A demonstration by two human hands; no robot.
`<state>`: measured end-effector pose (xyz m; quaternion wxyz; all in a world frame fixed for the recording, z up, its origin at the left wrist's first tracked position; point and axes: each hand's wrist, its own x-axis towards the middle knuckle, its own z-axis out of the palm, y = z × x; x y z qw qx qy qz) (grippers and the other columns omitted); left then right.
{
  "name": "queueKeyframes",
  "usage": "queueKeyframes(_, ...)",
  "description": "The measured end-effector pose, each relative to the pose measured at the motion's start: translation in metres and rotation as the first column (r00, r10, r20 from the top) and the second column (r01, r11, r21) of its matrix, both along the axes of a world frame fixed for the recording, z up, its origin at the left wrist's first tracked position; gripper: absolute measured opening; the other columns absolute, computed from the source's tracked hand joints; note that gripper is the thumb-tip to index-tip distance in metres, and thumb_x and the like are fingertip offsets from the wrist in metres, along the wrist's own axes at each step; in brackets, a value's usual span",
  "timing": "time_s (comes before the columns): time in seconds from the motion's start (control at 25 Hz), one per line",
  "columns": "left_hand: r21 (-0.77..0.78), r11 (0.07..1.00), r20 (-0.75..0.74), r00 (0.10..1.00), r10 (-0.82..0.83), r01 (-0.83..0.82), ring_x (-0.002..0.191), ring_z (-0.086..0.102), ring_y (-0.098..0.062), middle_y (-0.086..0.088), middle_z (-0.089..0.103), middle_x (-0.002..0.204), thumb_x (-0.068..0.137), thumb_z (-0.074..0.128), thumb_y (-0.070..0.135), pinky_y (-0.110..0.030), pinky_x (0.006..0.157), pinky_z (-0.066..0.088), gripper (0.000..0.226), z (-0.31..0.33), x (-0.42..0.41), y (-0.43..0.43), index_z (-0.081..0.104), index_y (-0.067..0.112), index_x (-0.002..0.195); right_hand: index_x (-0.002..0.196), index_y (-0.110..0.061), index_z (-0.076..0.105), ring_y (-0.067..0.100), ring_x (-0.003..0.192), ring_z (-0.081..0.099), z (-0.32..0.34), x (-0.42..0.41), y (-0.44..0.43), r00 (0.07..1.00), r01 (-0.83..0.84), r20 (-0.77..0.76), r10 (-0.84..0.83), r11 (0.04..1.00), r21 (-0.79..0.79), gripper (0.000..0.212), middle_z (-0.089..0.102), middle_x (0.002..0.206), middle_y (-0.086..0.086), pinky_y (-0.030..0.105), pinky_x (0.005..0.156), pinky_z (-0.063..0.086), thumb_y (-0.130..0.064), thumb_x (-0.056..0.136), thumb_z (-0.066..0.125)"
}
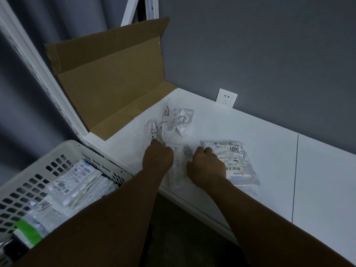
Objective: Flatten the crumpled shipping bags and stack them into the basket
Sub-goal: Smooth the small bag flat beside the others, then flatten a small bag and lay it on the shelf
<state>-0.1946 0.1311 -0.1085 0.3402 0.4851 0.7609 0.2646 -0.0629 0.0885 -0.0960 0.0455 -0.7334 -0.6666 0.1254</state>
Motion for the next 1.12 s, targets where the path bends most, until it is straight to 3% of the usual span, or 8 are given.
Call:
queueKeyframes(0.08, 0.061, 0.997, -0.047, 0.998, 0.04, -0.037, 0.115, 0.057, -0.031, -0.015, 0.058, 0.125, 0.091, 0.055, 0.016, -0.034, 0.09, 0.044, 0.039, 0.003, -0.006, 0.002, 0.053, 0.003, 0.128, 0.128, -0.005, 0.049, 0.036, 0.119, 0.048, -0.005, -0.013, 0.002, 0.991, -0.106, 0.097, 0.096, 0.99, 0.094, 0.038, 0.048, 0.129, 0.019, 0.044, 0.089, 0.047, -0.024, 0.096, 0.05)
queueKeyframes(0.16, 0.128, 0.989, -0.034, 0.997, 0.075, -0.07, 0.112, 0.058, -0.03, -0.015, 0.06, 0.122, 0.09, 0.056, 0.012, -0.036, 0.09, 0.047, 0.031, 0.006, -0.009, 0.003, 0.057, 0.005, 0.12, 0.138, -0.005, 0.044, 0.041, 0.135, 0.037, -0.017, -0.022, 0.011, 0.971, -0.233, 0.084, 0.223, 0.964, 0.128, 0.044, 0.039, 0.144, 0.023, 0.048, 0.106, 0.038, -0.028, 0.1, 0.045)
queueKeyframes(0.28, 0.198, 0.974, -0.003, 0.994, 0.113, -0.11, 0.108, 0.059, -0.029, -0.013, 0.06, 0.116, 0.088, 0.056, 0.008, -0.039, 0.086, 0.05, 0.026, 0.006, -0.012, 0.008, 0.061, 0.007, 0.113, 0.158, -0.008, 0.013, 0.034, 0.154, -0.003, -0.041, -0.03, 0.026, 0.942, -0.334, 0.053, 0.333, 0.942, 0.019, 0.065, 0.002, 0.166, 0.02, 0.047, 0.124, 0.003, -0.046, 0.107, 0.024)
queueKeyframes(0.36, 0.249, 0.959, -0.008, 0.99, 0.143, -0.136, 0.107, 0.058, -0.03, -0.014, 0.06, 0.114, 0.086, 0.055, 0.004, -0.039, 0.082, 0.049, 0.026, 0.005, -0.015, 0.012, 0.064, 0.006, 0.111, 0.159, -0.007, 0.002, 0.03, 0.154, -0.011, -0.057, -0.03, 0.031, 0.923, -0.37, 0.1, 0.372, 0.928, -0.041, 0.073, -0.007, 0.167, 0.018, 0.046, 0.125, -0.003, -0.054, 0.104, 0.015)
queueKeyframes(0.52, 0.27, 0.954, -0.096, 0.982, 0.163, -0.132, 0.112, 0.052, -0.033, -0.016, 0.056, 0.117, 0.082, 0.057, 0.003, -0.042, 0.085, 0.047, 0.033, -0.006, -0.024, 0.021, 0.063, 0.006, 0.114, 0.159, -0.007, 0.001, 0.029, 0.155, -0.009, -0.081, -0.028, 0.031, 0.926, -0.365, 0.088, 0.367, 0.93, -0.038, 0.082, -0.006, 0.167, 0.017, 0.046, 0.125, -0.003, -0.063, 0.1, 0.01)
queueKeyframes(0.68, 0.128, 0.974, -0.177, 0.962, 0.206, -0.185, 0.123, 0.042, -0.032, -0.011, 0.047, 0.13, 0.081, 0.066, 0.019, -0.046, 0.097, 0.039, 0.048, -0.016, -0.028, 0.028, 0.051, 0.018, 0.127, 0.16, -0.009, 0.001, 0.027, 0.155, -0.009, -0.089, -0.029, 0.027, 0.932, -0.354, 0.092, 0.35, 0.935, 0.019, 0.084, -0.006, 0.167, 0.016, 0.045, 0.125, -0.004, -0.065, 0.098, 0.009)
queueKeyframes(0.84, -0.009, 0.984, -0.169, 0.97, 0.175, -0.179, 0.125, 0.043, -0.034, -0.014, 0.046, 0.133, 0.084, 0.071, 0.033, -0.049, 0.099, 0.041, 0.058, -0.031, -0.031, 0.033, 0.045, 0.013, 0.132, 0.16, -0.007, 0.005, 0.029, 0.155, -0.006, -0.092, -0.031, 0.026, 0.929, -0.363, 0.106, 0.356, 0.93, 0.054, 0.086, -0.003, 0.167, 0.018, 0.046, 0.125, -0.004, -0.067, 0.097, 0.009)
queueKeyframes(1.12, 0.051, 0.957, 0.068, 0.957, 0.282, -0.286, 0.116, 0.056, -0.035, -0.018, 0.056, 0.128, 0.093, 0.058, 0.02, -0.042, 0.092, 0.05, 0.041, -0.021, -0.043, 0.031, 0.048, -0.001, 0.127, 0.158, -0.003, 0.015, 0.033, 0.154, 0.007, -0.096, -0.026, 0.032, 0.934, -0.35, 0.12, 0.338, 0.93, 0.107, 0.095, 0.01, 0.165, 0.022, 0.049, 0.125, 0.004, -0.07, 0.092, -0.003)
